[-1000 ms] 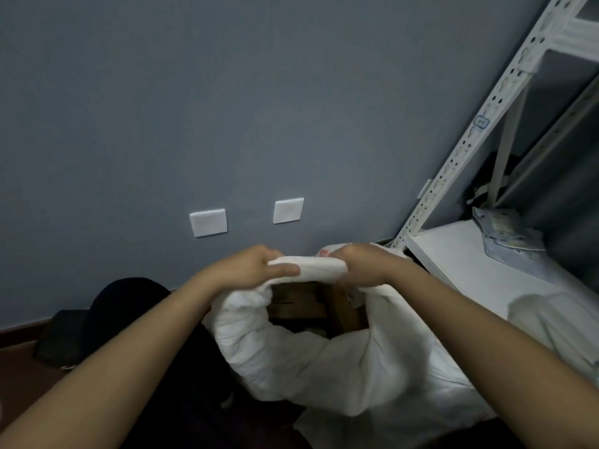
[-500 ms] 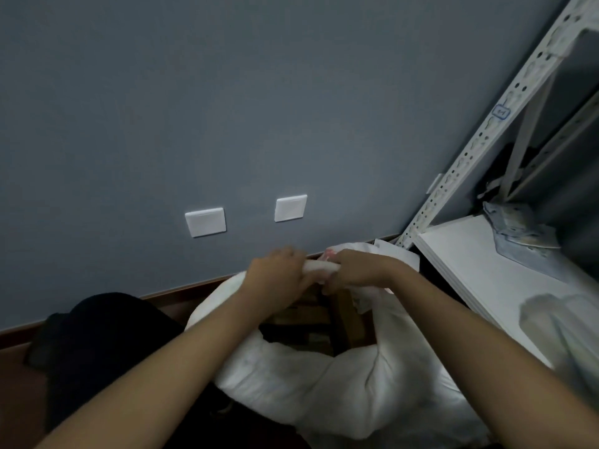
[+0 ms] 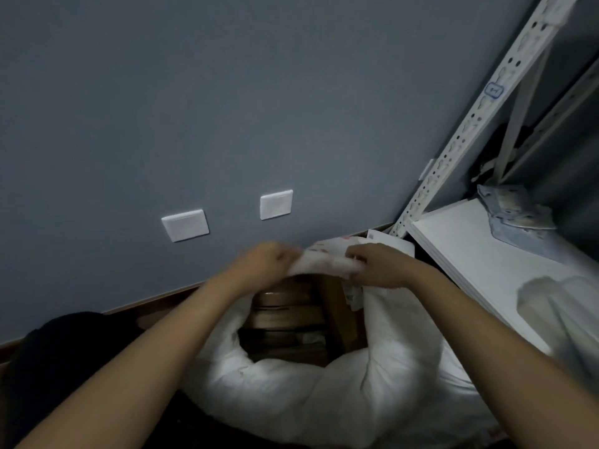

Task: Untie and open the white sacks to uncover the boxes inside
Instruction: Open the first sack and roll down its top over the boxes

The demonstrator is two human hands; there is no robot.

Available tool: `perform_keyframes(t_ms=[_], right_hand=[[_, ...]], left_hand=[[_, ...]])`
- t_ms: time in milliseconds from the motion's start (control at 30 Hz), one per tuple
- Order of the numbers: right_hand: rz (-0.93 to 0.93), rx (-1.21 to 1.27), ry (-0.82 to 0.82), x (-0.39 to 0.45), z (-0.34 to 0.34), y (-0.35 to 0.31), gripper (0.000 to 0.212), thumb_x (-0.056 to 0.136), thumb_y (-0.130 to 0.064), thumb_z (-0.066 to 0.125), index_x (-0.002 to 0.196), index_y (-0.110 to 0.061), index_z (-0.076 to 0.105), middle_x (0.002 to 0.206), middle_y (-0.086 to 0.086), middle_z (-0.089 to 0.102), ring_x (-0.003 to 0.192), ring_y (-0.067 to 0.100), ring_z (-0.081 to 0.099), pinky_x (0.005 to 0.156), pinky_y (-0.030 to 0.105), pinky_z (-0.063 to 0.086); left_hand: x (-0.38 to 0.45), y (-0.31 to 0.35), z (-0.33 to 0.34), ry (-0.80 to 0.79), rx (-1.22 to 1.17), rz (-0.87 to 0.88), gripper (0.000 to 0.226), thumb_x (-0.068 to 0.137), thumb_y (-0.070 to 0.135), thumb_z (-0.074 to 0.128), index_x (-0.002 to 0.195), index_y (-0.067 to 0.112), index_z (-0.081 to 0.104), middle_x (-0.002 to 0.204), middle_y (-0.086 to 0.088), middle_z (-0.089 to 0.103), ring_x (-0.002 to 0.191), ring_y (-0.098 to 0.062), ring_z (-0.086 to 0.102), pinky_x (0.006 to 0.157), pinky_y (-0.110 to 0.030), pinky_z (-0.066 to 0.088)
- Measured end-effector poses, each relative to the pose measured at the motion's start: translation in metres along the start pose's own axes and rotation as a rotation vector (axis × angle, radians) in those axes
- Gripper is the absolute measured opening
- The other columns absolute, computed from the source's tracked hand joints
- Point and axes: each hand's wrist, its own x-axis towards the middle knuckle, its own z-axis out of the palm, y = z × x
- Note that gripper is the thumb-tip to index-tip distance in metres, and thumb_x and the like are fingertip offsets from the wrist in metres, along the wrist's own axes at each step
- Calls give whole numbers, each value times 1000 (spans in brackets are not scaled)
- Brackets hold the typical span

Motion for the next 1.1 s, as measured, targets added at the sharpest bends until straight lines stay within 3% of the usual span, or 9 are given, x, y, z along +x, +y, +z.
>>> perform_keyframes(t_ms=[67, 167, 333, 433, 533, 667, 800, 1000, 1100], right_hand=[[7, 91, 97, 2, 13, 8, 8, 86, -28, 63, 91, -25, 58, 98, 0, 62, 91, 21, 59, 73, 32, 47], [77, 508, -126, 1, 14, 7, 27, 73, -29, 73, 98, -23, 66, 100, 3, 66, 95, 19, 61, 84, 33, 46], [-5, 228, 237, -1, 10, 30, 14, 84, -34, 67, 85, -34, 53, 86, -8, 58, 84, 17, 57, 71, 33, 46], [-34, 437, 171, -2, 16, 30, 17, 87, -46, 63, 100, -35, 63, 100, -11, 63, 94, 10, 59, 81, 29, 47], [71, 700, -70, -1, 13, 37, 38, 74, -52, 74, 104, -30, 65, 107, -5, 67, 102, 13, 61, 90, 29, 47], [59, 370, 264, -3, 13, 60, 23, 85, -44, 67, 93, -24, 60, 90, -1, 63, 82, 16, 58, 71, 31, 45], [123, 737, 107, -8, 19, 65, 48, 80, -64, 60, 105, -24, 66, 103, 2, 68, 98, 19, 62, 91, 38, 49], [108, 675, 461, -21, 13, 80, 20, 83, -44, 68, 95, -28, 66, 91, -7, 65, 83, 7, 60, 71, 24, 47], [169, 944, 397, -19, 18, 78, 30, 91, -44, 58, 92, -18, 71, 87, 2, 71, 83, 11, 66, 78, 31, 52]], left_hand=[[6, 1, -1, 132, 272, -11, 39, 100, 46, 33, 95, 20, 61, 112, -11, 64, 104, -29, 59, 74, -31, 37], [10, 23, 27, 192, 507, 232, 54, 94, 59, 24, 110, 18, 56, 112, -6, 60, 104, -27, 58, 78, -35, 44], [46, 1, 6, -53, -144, 12, 58, 88, 62, 44, 79, 9, 63, 78, -11, 62, 76, -27, 59, 65, -33, 41], [53, 10, 15, 230, 122, 105, 42, 94, 52, 44, 89, 13, 61, 89, -6, 59, 87, -23, 55, 70, -32, 39], [54, 27, 36, 146, 274, 306, 31, 96, 46, 43, 94, 19, 59, 98, -4, 60, 96, -24, 56, 75, -32, 39], [74, 15, 12, -79, -90, 87, 39, 99, 41, 41, 65, 23, 46, 73, -1, 54, 83, -27, 57, 65, -30, 34], [85, 34, 29, 115, 448, 276, 41, 95, 54, 37, 101, 18, 55, 106, -4, 57, 104, -24, 52, 80, -34, 37], [112, 51, 23, -85, -85, 154, 40, 100, 41, 38, 97, 14, 67, 107, -11, 66, 91, -18, 58, 76, -29, 39], [122, 61, 26, 24, 224, 273, 35, 92, 55, 42, 93, 24, 56, 106, -4, 60, 91, -17, 52, 76, -31, 40]])
